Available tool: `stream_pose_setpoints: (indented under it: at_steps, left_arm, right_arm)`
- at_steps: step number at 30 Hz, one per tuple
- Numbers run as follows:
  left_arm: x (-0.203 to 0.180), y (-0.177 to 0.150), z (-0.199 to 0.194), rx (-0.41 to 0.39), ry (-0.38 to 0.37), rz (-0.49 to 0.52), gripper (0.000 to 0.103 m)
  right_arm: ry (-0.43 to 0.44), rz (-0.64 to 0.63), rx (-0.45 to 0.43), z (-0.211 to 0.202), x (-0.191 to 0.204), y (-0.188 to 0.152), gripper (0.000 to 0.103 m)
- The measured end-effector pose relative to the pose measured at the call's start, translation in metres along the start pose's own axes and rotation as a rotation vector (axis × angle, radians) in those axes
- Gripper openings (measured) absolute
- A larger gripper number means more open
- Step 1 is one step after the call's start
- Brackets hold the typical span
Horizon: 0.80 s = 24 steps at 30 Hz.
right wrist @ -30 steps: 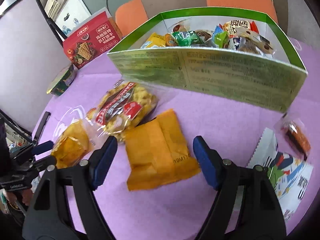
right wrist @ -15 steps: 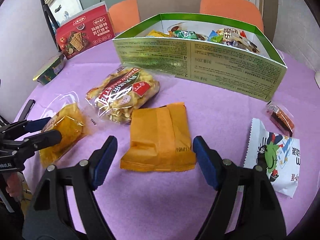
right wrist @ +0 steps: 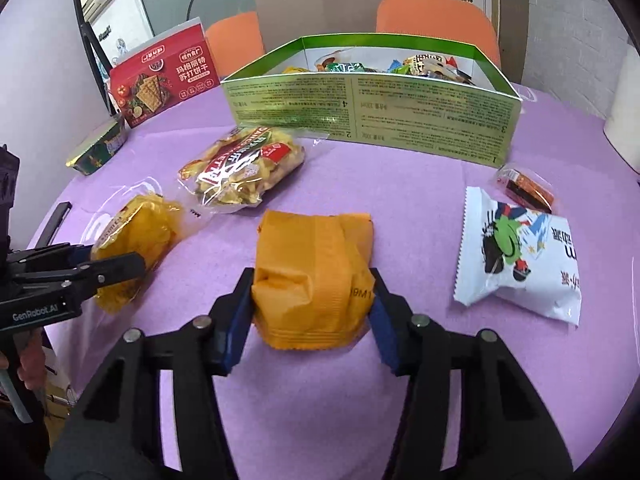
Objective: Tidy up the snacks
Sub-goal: 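Grasp the orange pastry bag with right tool while left tool grasps yellow bread bag, then carry both bags into the green box and open both tools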
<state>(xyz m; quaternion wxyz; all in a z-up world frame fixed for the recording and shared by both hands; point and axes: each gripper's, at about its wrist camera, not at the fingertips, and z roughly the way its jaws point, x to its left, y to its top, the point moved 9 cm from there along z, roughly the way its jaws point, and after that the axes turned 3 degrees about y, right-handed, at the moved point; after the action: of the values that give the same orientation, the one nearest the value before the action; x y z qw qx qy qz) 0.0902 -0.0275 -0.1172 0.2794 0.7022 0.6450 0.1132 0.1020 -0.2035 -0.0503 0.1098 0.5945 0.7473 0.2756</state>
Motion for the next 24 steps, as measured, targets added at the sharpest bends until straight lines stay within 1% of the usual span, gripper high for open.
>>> stream_pose_setpoints:
  at_steps: [2,5,9,11,17,18,21,24]
  left_arm:
    - [-0.002,-0.002,-0.009,-0.02,-0.001,0.0,0.042]
    - [-0.007,0.003,-0.027,-0.072,-0.02,0.008,0.041]
    - [-0.023,0.024,-0.05,-0.127,-0.064,0.048,0.041]
    - [-0.034,0.04,-0.057,-0.138,-0.093,0.07,0.041]
    - [-0.064,0.098,-0.065,-0.186,-0.137,0.119,0.041]
    - [-0.068,0.108,-0.064,-0.194,-0.134,0.125,0.041]
    - [-0.074,0.138,-0.056,-0.216,-0.11,0.146,0.042]
    - [-0.076,0.167,-0.037,-0.2,-0.124,0.134,0.042]
  right_arm:
    - [-0.003,0.018,-0.021,-0.012,-0.002,-0.003,0.053]
    - [0.003,0.055,-0.054,-0.028,-0.009,-0.002,0.053]
    - [0.022,0.084,-0.094,-0.044,-0.016,0.012,0.053]
    - [0.017,0.081,-0.119,-0.05,-0.017,0.024,0.053]
    - [-0.022,0.057,-0.19,-0.057,-0.023,0.069,0.053]
    - [-0.028,0.057,-0.2,-0.057,-0.025,0.077,0.053]
    - [-0.034,0.065,-0.23,-0.051,-0.031,0.103,0.053]
    - [-0.04,0.07,-0.248,-0.038,-0.041,0.126,0.053]
